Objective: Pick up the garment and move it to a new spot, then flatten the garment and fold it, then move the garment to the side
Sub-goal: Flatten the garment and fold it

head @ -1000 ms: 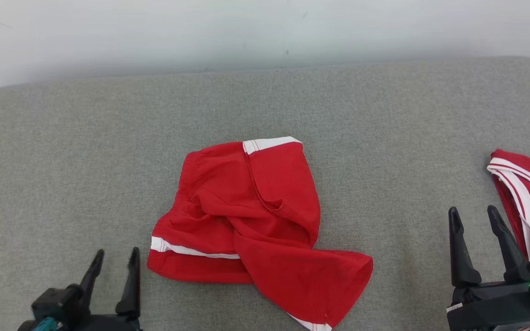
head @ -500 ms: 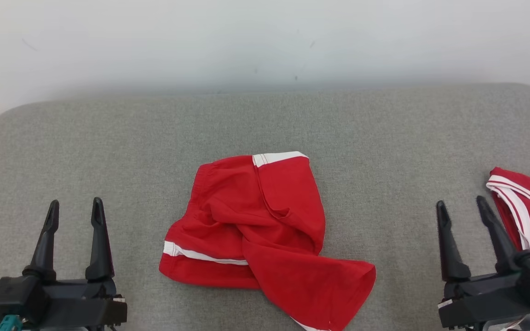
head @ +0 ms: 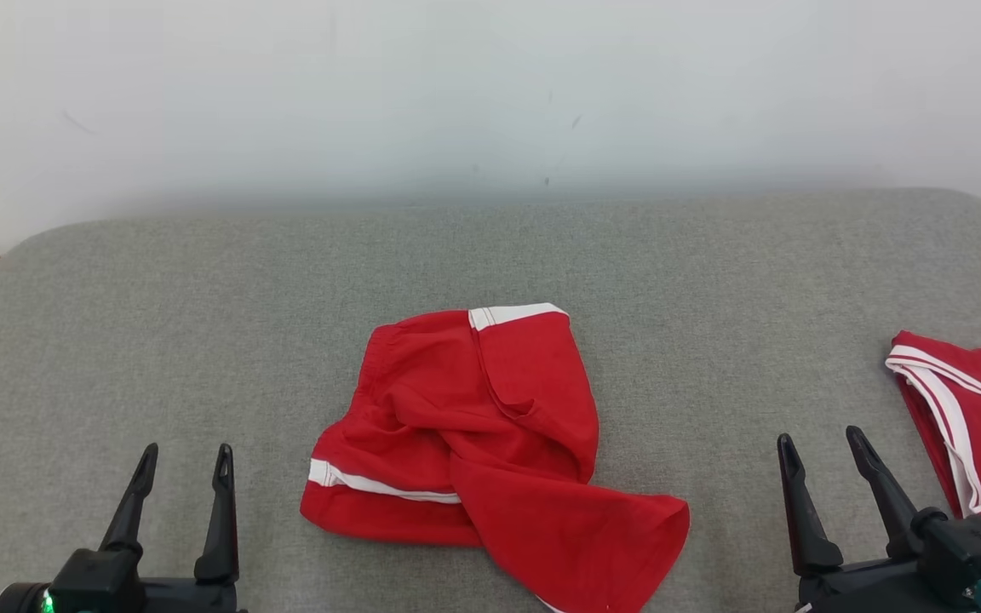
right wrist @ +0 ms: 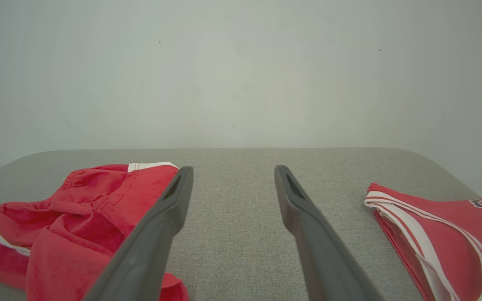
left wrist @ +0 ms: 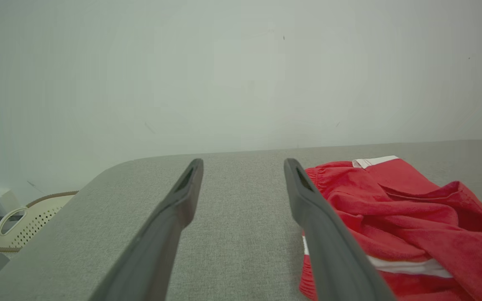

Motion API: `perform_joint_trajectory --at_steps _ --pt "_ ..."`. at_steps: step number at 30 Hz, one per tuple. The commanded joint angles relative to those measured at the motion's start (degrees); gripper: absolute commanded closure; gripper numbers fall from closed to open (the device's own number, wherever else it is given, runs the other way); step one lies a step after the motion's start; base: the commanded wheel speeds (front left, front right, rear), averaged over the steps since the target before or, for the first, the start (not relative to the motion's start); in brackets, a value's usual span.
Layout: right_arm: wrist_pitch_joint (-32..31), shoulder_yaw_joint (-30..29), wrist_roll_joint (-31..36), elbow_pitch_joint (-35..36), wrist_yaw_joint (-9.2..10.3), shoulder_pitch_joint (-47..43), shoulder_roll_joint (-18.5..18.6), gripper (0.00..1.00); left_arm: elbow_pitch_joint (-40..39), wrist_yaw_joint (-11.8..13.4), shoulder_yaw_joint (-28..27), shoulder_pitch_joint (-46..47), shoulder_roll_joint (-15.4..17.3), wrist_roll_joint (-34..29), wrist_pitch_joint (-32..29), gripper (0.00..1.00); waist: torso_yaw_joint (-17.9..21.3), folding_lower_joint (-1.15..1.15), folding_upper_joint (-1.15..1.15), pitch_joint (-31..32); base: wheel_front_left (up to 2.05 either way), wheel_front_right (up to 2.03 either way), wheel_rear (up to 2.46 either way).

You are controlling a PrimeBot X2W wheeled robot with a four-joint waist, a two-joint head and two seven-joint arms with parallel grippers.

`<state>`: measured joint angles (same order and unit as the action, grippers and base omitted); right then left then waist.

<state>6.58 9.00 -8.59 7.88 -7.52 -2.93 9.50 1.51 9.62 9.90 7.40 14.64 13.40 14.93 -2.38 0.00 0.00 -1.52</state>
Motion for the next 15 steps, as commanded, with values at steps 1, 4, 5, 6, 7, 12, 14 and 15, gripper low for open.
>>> perform_joint_trajectory --at_steps 1,4,5,6,7,12,14,15 --pt "0.2 0.0 0.3 -0.1 0.06 -0.3 -0.1 0.00 0.2 -0.2 -0.2 0.4 0.0 -0.8 0.2 0.00 0.2 0.00 0.00 0.1 0.00 0.00 0.00" --pt "0.2 -0.1 0.2 0.0 0.06 -0.1 -0.1 0.00 0.2 -0.3 -0.3 0.5 -0.2 -0.9 0.2 0.00 0.3 0.00 0.00 0.0 0.00 0.00 0.00" --pt "0.2 -0.1 0.2 0.0 0.06 -0.1 -0.1 0.00 0.2 -0.3 -0.4 0.5 -0.2 -0.9 0.2 0.00 0.3 0.00 0.00 -0.1 0.00 0.00 0.00" --pt "0.1 0.0 0.2 0.0 0.06 0.0 -0.1 0.00 0.2 -0.2 -0.4 0.6 -0.2 -1.0 0.2 0.00 0.4 0.00 0.00 -0.1 0.00 0.00 0.00" --pt "0.0 0.1 0.1 0.1 0.06 0.0 -0.1 0.00 0.1 -0.2 -0.5 0.6 -0.3 -1.1 0.2 0.00 0.4 0.00 0.00 -0.2 0.00 0.00 0.00" --pt "-1.3 3.6 0.1 0.4 0.05 0.6 1.7 0.00 -0.2 -0.2 -0.7 0.8 -0.6 -1.4 0.2 0.00 0.2 0.00 0.00 -0.7 0.00 0.00 0.00" --pt "-2.5 7.7 -0.3 0.3 0.06 0.8 3.4 0.00 -0.4 -0.2 -0.8 0.9 -0.7 -1.5 0.2 0.00 0.0 0.00 0.00 -1.0 0.00 0.00 0.00" --pt "-2.5 7.7 -0.3 0.3 0.06 0.8 3.4 0.00 -0.4 -0.2 -0.8 0.9 -0.7 -1.5 0.2 0.00 0.0 0.00 0.00 -1.0 0.00 0.00 0.00"
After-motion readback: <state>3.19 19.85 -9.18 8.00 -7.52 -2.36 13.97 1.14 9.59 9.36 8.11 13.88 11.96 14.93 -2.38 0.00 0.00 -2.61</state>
